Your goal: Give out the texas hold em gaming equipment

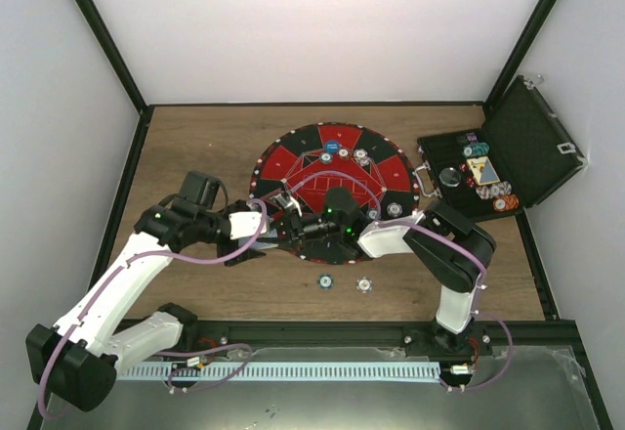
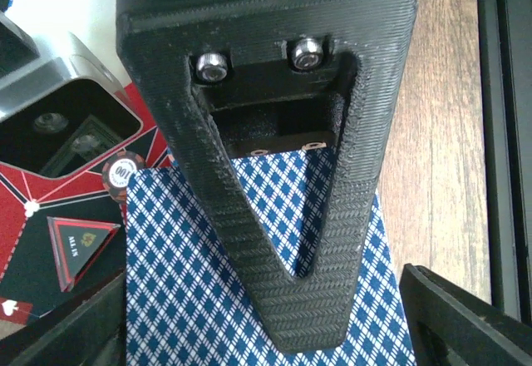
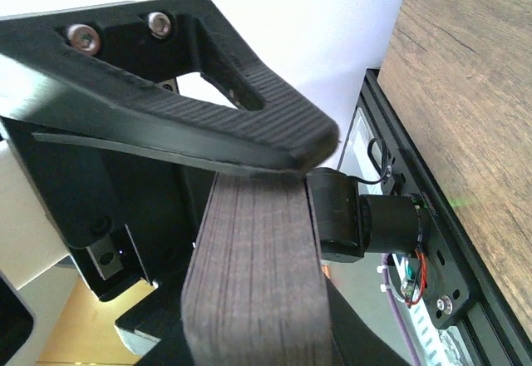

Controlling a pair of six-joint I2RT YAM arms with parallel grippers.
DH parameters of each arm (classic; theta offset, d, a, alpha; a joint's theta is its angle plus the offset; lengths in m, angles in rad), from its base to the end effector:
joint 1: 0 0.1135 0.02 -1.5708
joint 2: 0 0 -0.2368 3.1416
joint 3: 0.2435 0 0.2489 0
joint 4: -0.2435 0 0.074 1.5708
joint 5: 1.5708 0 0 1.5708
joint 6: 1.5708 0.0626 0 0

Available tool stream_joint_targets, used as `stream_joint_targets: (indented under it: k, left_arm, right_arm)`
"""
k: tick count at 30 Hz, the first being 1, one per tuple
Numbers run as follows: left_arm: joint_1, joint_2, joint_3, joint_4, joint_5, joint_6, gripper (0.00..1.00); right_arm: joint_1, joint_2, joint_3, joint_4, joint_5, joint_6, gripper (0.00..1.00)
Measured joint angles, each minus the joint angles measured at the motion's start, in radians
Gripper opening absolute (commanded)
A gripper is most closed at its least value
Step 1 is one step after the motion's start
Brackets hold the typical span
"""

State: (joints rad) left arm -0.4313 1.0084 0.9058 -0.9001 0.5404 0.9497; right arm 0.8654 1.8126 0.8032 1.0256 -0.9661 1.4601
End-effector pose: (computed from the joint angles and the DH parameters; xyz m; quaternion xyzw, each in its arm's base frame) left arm 0.1763 -0.1166 0.2412 0.6469 0.6655 -0.1784 0.3267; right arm 0.1979 0.3118 0.1727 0.1346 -0.6909 -0.7087 0.0485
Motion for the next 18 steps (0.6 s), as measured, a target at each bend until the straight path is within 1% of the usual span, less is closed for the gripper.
stream_joint_targets:
  k: [10,11,15,17,18]
  left_arm:
    - [0.022,0.002,-0.006,0.001,0.024,0.005,0.63]
    - [0.024,0.002,-0.006,0.001,0.026,0.011,0.62]
    - [0.027,0.003,-0.006,-0.002,0.032,0.024,0.66]
    - [0.028,0.003,-0.006,-0.004,0.034,0.027,0.74]
    - [0.029,0.003,-0.006,-0.004,0.035,0.029,0.76]
  right_arm:
    - [-0.001,-0.003,0.0,-0.005,-0.002,0.019,0.07]
    - [-0.002,-0.003,0.0,-0.008,-0.002,0.023,0.07]
    - [-0.005,-0.003,0.001,-0.01,0.0,0.032,0.07]
    - [-0.005,-0.003,0.002,-0.01,0.0,0.035,0.07]
    - [-0.005,-0.003,0.002,-0.01,-0.001,0.036,0.07]
